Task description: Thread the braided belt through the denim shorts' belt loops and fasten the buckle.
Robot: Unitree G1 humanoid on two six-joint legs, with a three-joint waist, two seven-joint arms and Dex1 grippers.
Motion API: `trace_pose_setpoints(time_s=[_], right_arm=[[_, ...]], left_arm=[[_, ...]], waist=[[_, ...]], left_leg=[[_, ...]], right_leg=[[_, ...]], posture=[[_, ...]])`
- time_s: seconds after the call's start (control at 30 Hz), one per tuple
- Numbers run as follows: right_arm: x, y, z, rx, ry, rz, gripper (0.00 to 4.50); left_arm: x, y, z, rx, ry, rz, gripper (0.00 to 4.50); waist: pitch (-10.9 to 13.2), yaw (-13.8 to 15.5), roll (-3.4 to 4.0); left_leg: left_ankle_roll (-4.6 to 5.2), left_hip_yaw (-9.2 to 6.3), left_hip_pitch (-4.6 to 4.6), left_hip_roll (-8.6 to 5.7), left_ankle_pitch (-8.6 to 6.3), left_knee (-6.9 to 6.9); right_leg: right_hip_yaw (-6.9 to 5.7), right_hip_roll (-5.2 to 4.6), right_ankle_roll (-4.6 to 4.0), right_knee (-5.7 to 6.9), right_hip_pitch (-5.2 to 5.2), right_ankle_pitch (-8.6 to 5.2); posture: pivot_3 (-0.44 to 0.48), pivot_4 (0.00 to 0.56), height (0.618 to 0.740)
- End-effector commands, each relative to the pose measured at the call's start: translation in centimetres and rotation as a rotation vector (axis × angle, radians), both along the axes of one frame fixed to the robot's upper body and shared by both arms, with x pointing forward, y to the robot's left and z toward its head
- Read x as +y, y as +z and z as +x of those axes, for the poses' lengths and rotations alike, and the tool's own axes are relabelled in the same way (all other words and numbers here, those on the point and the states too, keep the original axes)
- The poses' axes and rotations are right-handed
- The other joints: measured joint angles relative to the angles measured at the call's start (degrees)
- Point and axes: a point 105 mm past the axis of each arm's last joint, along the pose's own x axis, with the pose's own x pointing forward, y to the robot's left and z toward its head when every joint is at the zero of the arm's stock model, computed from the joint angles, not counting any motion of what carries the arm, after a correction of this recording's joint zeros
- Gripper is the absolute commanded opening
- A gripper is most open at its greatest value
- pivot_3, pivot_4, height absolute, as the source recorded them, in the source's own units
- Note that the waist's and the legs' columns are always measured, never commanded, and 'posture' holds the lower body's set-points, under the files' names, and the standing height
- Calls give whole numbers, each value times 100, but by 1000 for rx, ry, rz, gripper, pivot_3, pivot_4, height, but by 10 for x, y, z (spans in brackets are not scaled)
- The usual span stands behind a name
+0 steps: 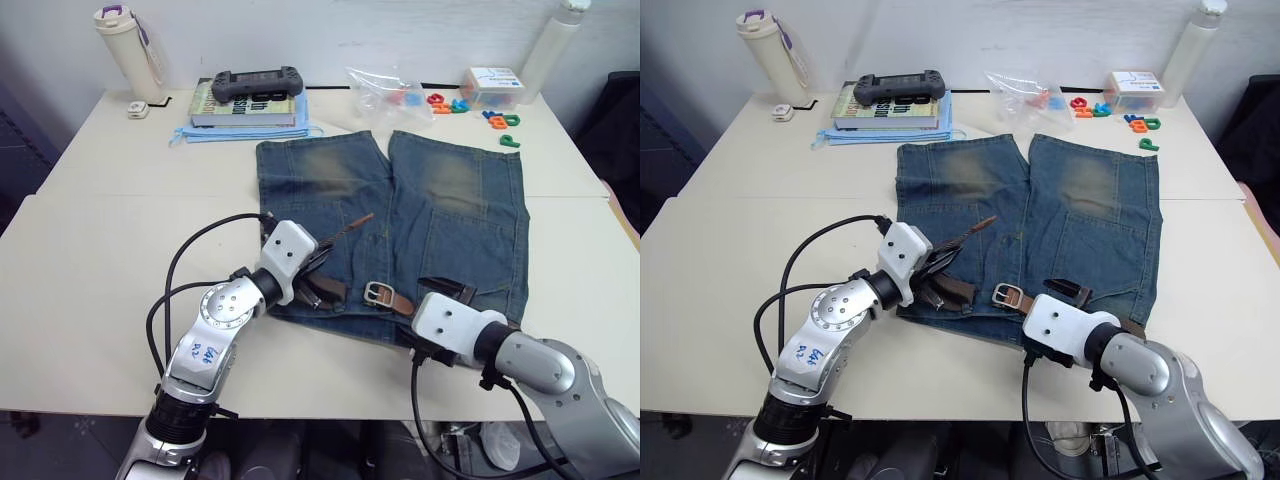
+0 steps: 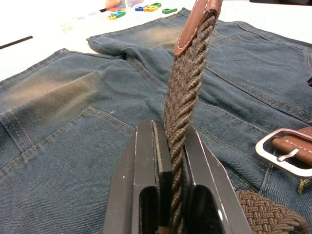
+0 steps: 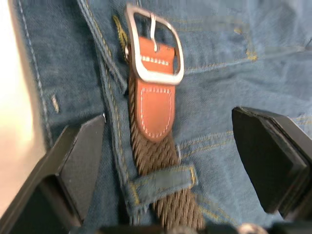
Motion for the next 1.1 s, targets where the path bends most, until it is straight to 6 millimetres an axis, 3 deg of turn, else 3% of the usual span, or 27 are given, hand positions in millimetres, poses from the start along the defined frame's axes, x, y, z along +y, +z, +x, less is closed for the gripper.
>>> trace_pose_setpoints(time_s=[0.03,0.33,0.43,0.63,0.73,0.93,1.1], right_arm=[[12,10,-3,-83,24,15,4399],[10,1,3,-86,-34,27,4399],[9,-1,3,-77,-46,27,3582],[7,-5,5,-59,-75,42,883],[8,-3,5,-60,-82,60,40],[10,15,8,-107,-111,118,40],[2,29,14,-170,-272,227,40]], left_arm=[[-1,11,-3,-41,-17,-16,0],[-1,11,-3,-39,-22,-13,0],[-1,11,-3,-39,-22,-15,0],[-2,12,-4,-37,-29,-16,0],[-2,11,-4,-35,-30,-14,0],[-2,9,-5,1,-39,-22,0],[-2,4,-5,110,-44,-49,0]], waist=[[-1,-14,-1],[-1,-27,-1],[-1,-27,-1],[-1,-29,-1],[-1,-30,-1],[-1,-59,-1],[-2,-86,-1]], left_leg=[[0,1,0,0,0,0],[-2,0,2,0,1,1],[-1,0,2,-1,1,2],[-1,0,2,-1,1,2],[-2,0,2,-1,1,2],[-2,0,2,-1,1,2],[-3,-1,1,-2,2,3]], right_leg=[[2,1,0,0,0,0],[2,2,0,6,0,0],[2,2,0,7,0,0],[2,2,0,7,-1,0],[1,2,0,7,-1,0],[3,2,0,10,-2,0],[2,3,0,14,-6,0]], posture=[[0,150,659],[0,150,659],[0,150,659],[0,150,659],[0,150,659],[0,150,659],[0,150,659]])
